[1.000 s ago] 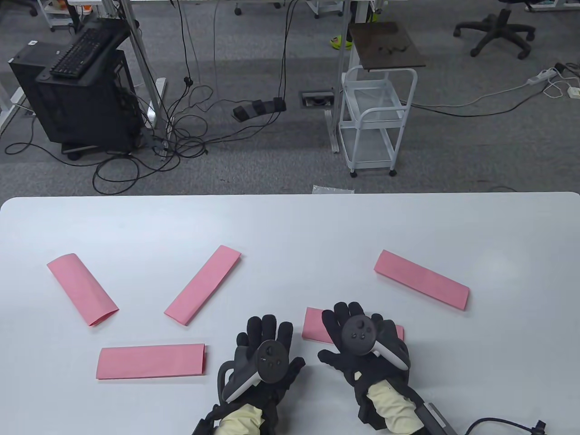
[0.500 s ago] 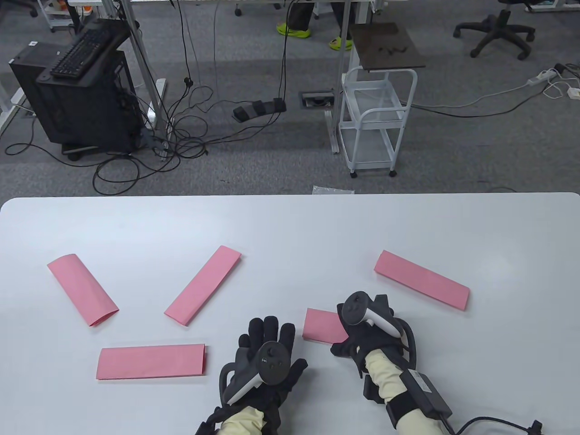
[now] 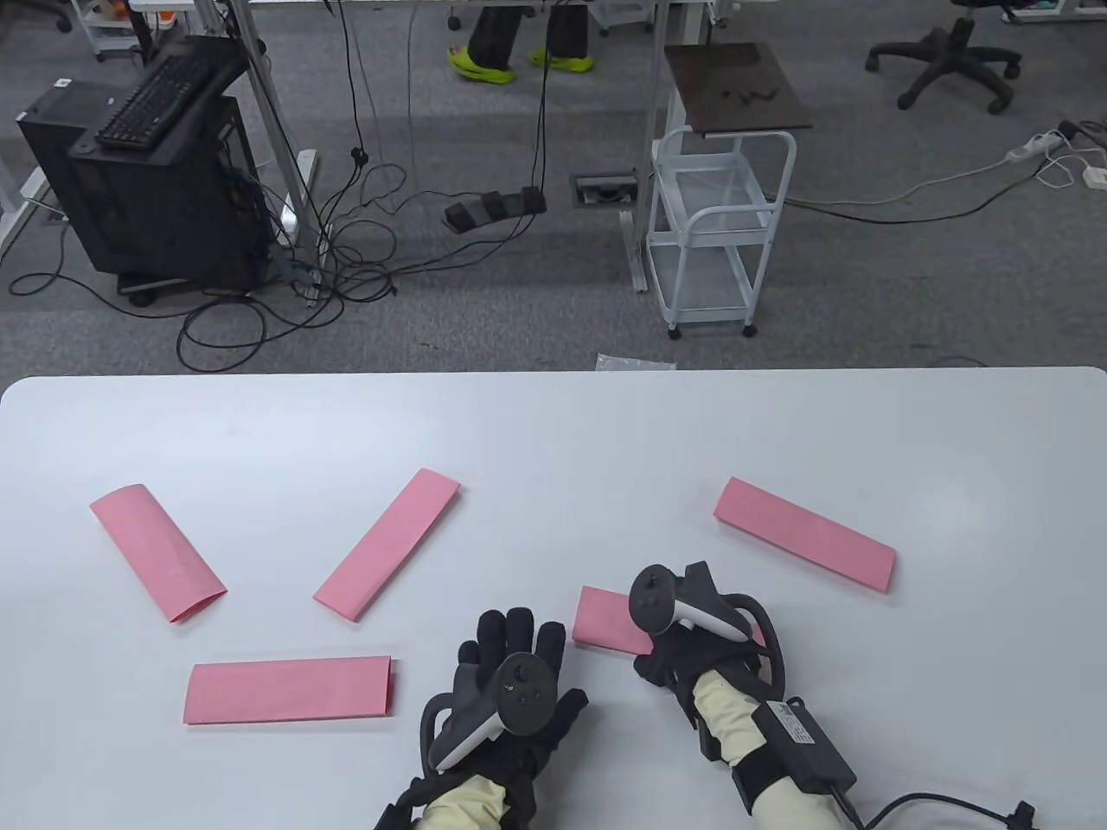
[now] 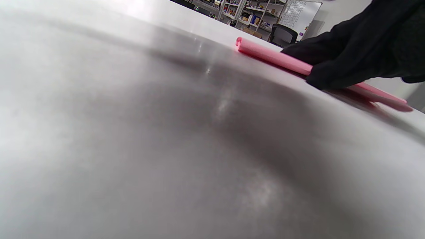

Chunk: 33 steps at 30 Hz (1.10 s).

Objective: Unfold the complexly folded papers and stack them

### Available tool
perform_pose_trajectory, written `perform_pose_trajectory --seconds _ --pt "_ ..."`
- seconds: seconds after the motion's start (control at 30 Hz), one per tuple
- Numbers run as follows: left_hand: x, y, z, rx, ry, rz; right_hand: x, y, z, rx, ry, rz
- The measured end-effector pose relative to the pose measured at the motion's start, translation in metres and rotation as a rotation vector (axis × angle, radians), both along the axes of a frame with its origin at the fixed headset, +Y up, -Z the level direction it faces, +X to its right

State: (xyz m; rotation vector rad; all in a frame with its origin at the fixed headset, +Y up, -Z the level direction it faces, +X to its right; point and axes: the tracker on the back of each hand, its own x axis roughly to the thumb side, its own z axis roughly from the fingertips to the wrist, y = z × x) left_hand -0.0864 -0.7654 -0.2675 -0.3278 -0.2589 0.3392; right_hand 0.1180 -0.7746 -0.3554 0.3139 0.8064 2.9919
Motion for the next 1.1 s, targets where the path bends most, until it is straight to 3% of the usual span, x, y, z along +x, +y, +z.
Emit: perform_pose_trajectory --seconds 0.1,0.33,0.47,0.6,0.7,0.8,0.87,1.0,1.1 --pt "0.0 0.0 0.0 -0.003 -0.001 -0.001 -0.003 -0.002 0.004 0.14 0.031 0.084" --pt "0.0 0.0 0.0 0.001 -0.001 0.01 0.011 0.004 0.005 0.125 -0.077 -0.101" --pt "-0.002 0.001 -0.003 0.008 0.006 0.037 0.021 0.025 0.016 0.211 -0.113 -0.379" --pt "-0.006 0.002 -0.006 0.007 0.027 0.123 0.031 0.042 0.033 0.252 -0.189 -0.796" --pt "-0.01 0.003 -0.007 -0.022 0.025 0.294 0.032 0.035 0.049 0.162 -0.224 -1.316" --pt "-0.012 0.003 -0.008 -0.053 0.042 0.552 0.025 0.02 0.059 -0.063 -0.267 -1.74" --pt "-0.014 0.001 -0.009 -0.102 0.062 0.664 0.021 0.017 0.06 -0.178 -0.245 -1.866" --pt "-0.02 -0.003 -0.014 -0.202 0.081 0.827 0.015 0.018 0.058 -0.206 -0.162 -1.92" --pt "-0.019 -0.01 -0.017 -0.377 0.077 1.014 0.011 0.015 0.058 -0.251 -0.131 -1.94"
